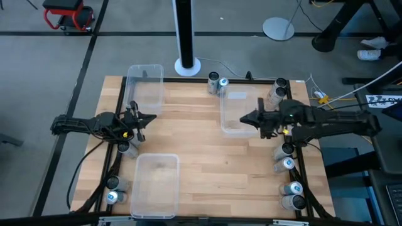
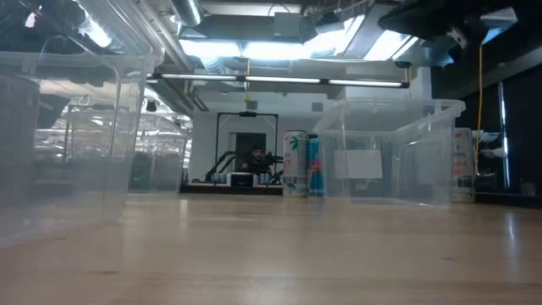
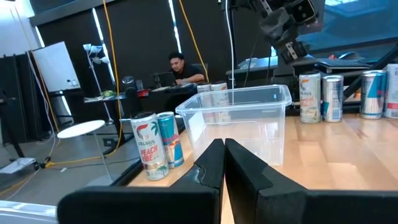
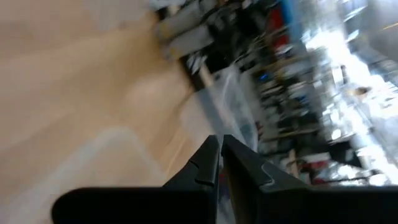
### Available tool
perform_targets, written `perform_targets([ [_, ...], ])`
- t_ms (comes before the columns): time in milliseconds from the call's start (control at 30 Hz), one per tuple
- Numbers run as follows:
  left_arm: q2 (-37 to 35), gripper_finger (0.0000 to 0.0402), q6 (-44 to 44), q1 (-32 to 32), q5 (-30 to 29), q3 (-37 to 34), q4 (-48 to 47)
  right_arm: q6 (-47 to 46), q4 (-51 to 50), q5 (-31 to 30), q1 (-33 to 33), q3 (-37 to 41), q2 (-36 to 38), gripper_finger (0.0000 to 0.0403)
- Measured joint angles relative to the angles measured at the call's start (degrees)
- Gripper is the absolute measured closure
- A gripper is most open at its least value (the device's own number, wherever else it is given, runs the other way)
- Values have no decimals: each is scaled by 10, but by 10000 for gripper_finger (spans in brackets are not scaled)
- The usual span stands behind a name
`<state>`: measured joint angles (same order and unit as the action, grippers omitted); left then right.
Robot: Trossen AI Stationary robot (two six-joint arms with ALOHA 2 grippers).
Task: Sort soda cans
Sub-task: Move the top right transparent bin to the bottom right of the table
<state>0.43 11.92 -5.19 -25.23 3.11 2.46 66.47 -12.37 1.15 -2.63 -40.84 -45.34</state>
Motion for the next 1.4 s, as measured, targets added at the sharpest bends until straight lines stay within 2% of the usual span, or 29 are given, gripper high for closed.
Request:
perform_targets([
  [133, 0, 396, -1, 0, 0, 0, 0, 23, -82, -45, 0, -72, -48, 378],
  [333, 0, 396, 24, 0, 0, 1, 0, 46, -173, -78, 0, -135, -95, 378],
  [533, 0, 396, 52, 0, 0, 1, 6, 113, -189, -181, 0, -151, -121, 378],
  [667, 0, 396, 57, 0, -1, 1, 35, 122, -188, -199, 0, -151, -135, 377],
  [733, 0, 396, 70, 0, -1, 1, 49, 100, -188, -191, 0, -151, -141, 374],
  [867, 0, 396, 88, 0, -1, 1, 61, 35, -209, -135, 0, -151, -147, 348],
  [1233, 0, 396, 97, 0, -2, 1, 110, -155, -276, -31, 0, -151, -157, 187],
  [1400, 0, 396, 128, 0, -1, 1, 158, -249, -281, 45, 1, -152, -192, 149],
])
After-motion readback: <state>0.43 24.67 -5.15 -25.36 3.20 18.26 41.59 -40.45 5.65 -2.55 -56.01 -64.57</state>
